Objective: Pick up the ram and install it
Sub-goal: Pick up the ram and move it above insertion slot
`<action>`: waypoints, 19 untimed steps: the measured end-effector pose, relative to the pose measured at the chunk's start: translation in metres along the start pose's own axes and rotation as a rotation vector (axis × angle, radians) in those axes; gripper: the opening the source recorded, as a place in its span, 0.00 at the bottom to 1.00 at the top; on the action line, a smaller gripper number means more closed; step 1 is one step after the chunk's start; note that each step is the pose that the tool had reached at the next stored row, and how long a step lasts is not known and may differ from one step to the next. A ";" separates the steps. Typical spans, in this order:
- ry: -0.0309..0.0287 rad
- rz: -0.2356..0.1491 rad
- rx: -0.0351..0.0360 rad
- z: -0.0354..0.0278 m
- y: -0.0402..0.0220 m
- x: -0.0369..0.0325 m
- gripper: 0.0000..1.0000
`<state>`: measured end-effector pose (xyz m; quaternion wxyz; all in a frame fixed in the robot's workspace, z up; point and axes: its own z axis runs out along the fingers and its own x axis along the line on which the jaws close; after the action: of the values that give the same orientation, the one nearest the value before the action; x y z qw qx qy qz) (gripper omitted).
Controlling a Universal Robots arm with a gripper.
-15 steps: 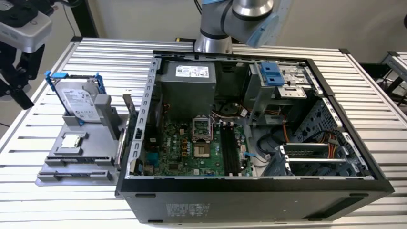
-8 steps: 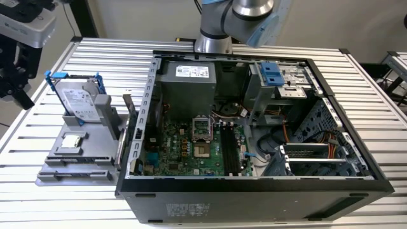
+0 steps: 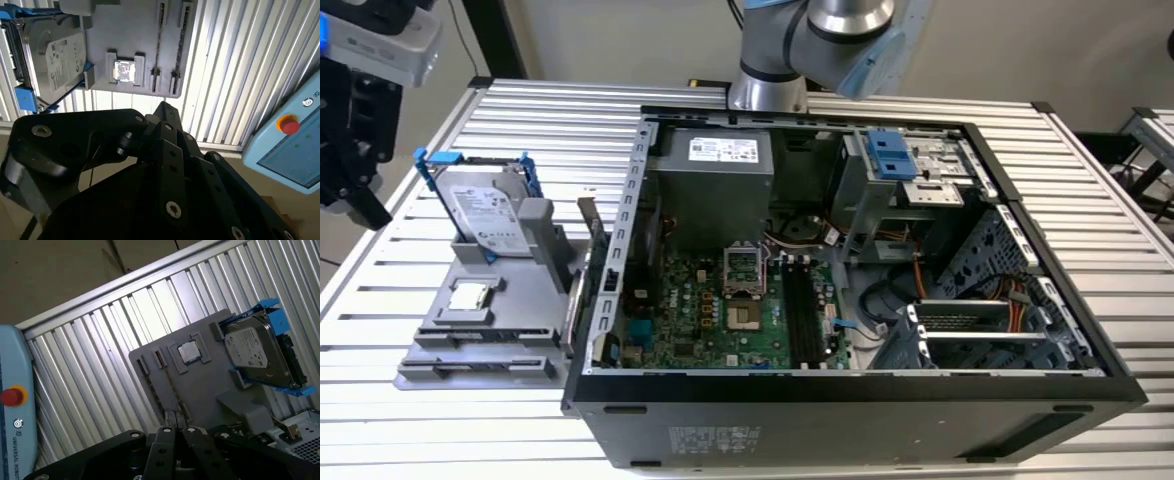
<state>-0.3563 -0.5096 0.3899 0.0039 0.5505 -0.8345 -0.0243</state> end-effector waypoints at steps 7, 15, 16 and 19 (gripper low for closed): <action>0.0036 -0.127 0.0068 0.0001 0.0000 0.0000 0.00; 0.0055 -0.272 0.0156 -0.0001 0.0000 0.0000 0.00; 0.0056 -0.292 0.0169 0.0000 0.0000 0.0000 0.00; 0.0067 -0.346 0.0182 0.0002 0.0000 0.0000 0.00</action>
<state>-0.3563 -0.5096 0.3897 -0.0026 0.6861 -0.7274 -0.0152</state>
